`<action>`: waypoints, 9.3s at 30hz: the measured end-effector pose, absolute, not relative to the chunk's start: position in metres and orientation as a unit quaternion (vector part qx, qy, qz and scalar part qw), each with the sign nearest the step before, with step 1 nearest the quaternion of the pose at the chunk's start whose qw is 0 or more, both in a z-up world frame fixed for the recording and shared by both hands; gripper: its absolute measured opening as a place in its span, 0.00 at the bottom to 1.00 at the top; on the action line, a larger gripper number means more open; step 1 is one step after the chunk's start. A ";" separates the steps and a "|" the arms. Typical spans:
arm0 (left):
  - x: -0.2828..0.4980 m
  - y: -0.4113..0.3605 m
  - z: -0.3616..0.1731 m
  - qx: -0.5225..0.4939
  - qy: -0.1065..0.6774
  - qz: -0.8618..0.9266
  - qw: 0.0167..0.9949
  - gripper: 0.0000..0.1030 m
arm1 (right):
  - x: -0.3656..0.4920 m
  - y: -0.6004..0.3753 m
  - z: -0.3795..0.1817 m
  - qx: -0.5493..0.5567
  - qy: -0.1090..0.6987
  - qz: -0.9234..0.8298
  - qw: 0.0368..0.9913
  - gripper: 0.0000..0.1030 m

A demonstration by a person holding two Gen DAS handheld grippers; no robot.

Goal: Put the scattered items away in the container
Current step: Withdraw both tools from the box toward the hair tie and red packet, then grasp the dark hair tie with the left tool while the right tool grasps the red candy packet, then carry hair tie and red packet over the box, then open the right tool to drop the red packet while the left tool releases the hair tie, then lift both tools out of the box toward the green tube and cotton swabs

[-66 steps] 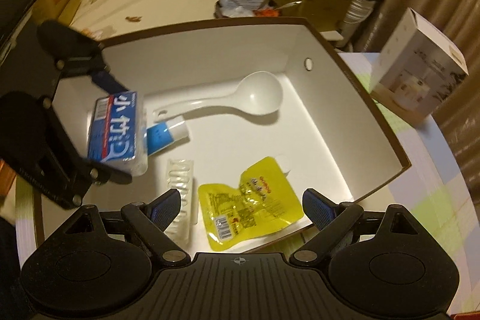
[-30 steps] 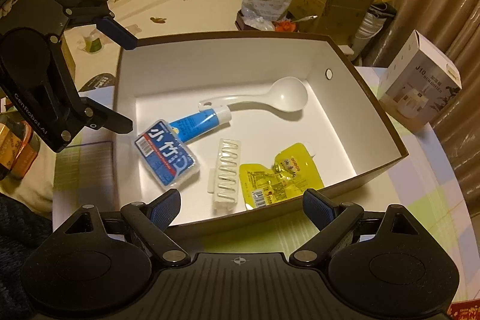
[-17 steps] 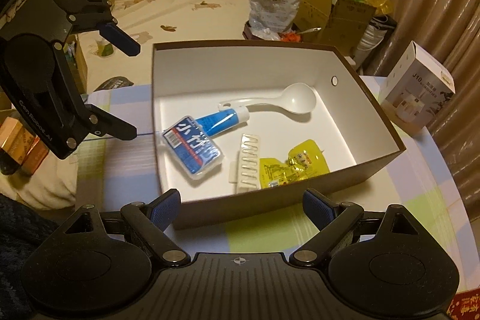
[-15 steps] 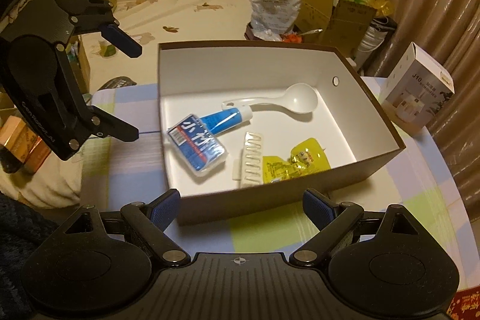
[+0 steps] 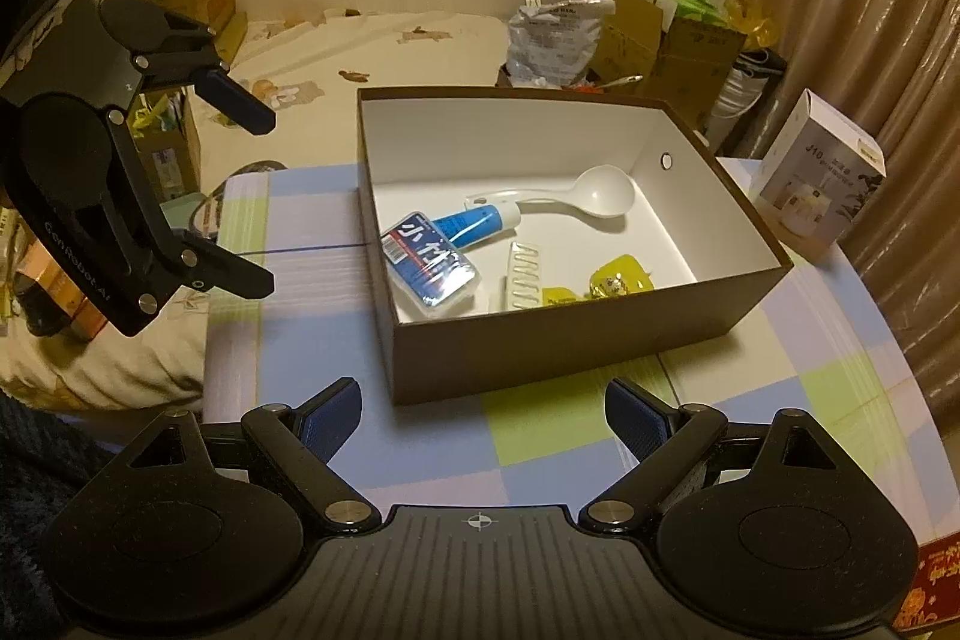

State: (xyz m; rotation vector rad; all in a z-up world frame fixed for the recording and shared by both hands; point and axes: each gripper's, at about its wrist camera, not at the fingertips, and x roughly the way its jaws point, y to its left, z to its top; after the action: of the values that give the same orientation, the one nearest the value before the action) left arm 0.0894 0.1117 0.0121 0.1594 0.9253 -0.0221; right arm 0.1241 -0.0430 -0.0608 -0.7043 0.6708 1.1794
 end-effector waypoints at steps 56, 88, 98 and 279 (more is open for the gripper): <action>0.171 -0.048 -0.046 0.092 0.471 -0.148 0.865 0.96 | 0.180 -0.258 -0.099 -0.140 0.445 0.301 0.832 0.91; 0.300 -0.158 -0.120 0.134 0.484 -0.255 0.827 0.72 | 0.289 -0.335 -0.154 -0.024 0.503 0.187 0.843 0.91; 0.306 -0.156 -0.136 0.138 0.492 -0.265 0.817 0.29 | 0.299 -0.318 -0.157 -0.006 0.492 0.221 0.842 0.91; 0.209 0.192 -0.017 0.062 0.459 -0.016 0.886 0.91 | 0.226 0.037 -0.082 -0.245 0.341 0.486 0.767 0.97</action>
State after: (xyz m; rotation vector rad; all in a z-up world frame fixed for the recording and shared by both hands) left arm 0.2094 0.1923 -0.0166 0.1280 0.9543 -0.0330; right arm 0.2264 0.0365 -0.0824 -0.5326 0.7401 1.0545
